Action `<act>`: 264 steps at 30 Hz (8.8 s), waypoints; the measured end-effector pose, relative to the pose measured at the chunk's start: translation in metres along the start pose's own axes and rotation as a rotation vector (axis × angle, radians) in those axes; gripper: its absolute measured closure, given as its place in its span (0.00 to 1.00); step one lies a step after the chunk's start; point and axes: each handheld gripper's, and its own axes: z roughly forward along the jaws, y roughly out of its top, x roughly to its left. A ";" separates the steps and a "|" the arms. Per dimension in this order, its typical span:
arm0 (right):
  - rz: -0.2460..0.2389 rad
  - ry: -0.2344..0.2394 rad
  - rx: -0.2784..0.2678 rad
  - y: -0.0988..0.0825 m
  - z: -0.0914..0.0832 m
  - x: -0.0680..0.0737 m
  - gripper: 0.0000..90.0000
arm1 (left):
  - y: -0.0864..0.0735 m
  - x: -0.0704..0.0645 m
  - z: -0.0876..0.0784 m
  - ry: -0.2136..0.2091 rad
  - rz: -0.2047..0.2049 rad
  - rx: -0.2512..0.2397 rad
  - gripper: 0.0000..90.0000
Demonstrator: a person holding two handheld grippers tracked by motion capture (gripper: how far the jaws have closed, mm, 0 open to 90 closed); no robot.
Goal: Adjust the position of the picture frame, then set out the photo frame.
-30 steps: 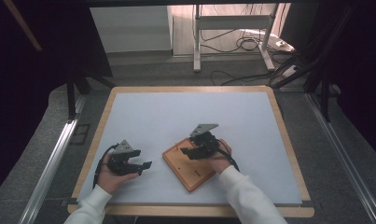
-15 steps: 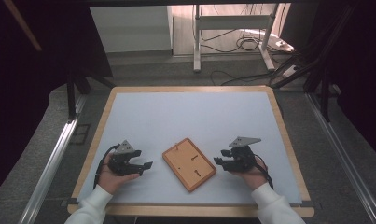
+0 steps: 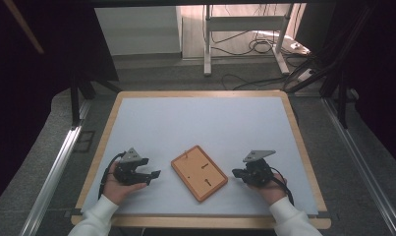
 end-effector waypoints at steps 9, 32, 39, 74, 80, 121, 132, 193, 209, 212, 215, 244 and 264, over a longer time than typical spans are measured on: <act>-0.030 0.016 0.027 0.000 0.006 0.007 1.00 | 0.000 0.000 0.000 0.000 0.000 -0.001 0.31; -0.036 0.019 0.021 -0.006 0.003 0.022 1.00 | 0.000 -0.001 0.002 -0.001 0.004 0.006 0.31; -0.024 0.008 0.034 -0.005 0.007 0.019 1.00 | 0.000 -0.002 0.002 -0.001 0.006 0.008 0.31; -0.086 0.141 0.059 0.000 0.031 0.076 1.00 | 0.001 -0.001 0.002 -0.003 0.005 0.005 0.31; -0.120 0.152 0.063 0.002 0.035 0.089 1.00 | 0.001 -0.001 0.002 -0.006 0.007 0.004 0.31; 0.016 -0.036 -0.121 -0.020 -0.005 0.049 0.41 | 0.001 -0.001 0.001 -0.005 0.010 -0.004 0.31; 0.023 -0.053 -0.140 -0.018 -0.004 0.052 0.30 | 0.005 -0.003 0.000 -0.025 0.014 -0.018 0.31; -0.078 -0.041 -0.143 -0.007 0.005 0.069 0.29 | 0.072 -0.019 0.077 -0.126 0.177 0.018 0.84; -0.133 -0.046 -0.166 0.000 0.005 0.080 0.27 | 0.076 -0.013 0.078 -0.187 0.139 0.041 0.93; -0.143 -0.042 -0.172 0.001 0.005 0.082 0.27 | 0.076 -0.011 0.078 -0.209 0.116 0.046 0.92; -0.159 -0.040 -0.171 0.003 0.005 0.087 0.27 | 0.076 -0.009 0.078 -0.223 0.113 0.048 0.92; -0.298 -0.027 -0.097 0.013 0.030 0.119 0.23 | 0.080 0.003 0.082 -0.308 0.064 0.077 0.91; -0.488 -0.156 -0.041 0.022 0.062 0.153 0.11 | 0.084 0.013 0.086 -0.369 0.019 0.095 0.91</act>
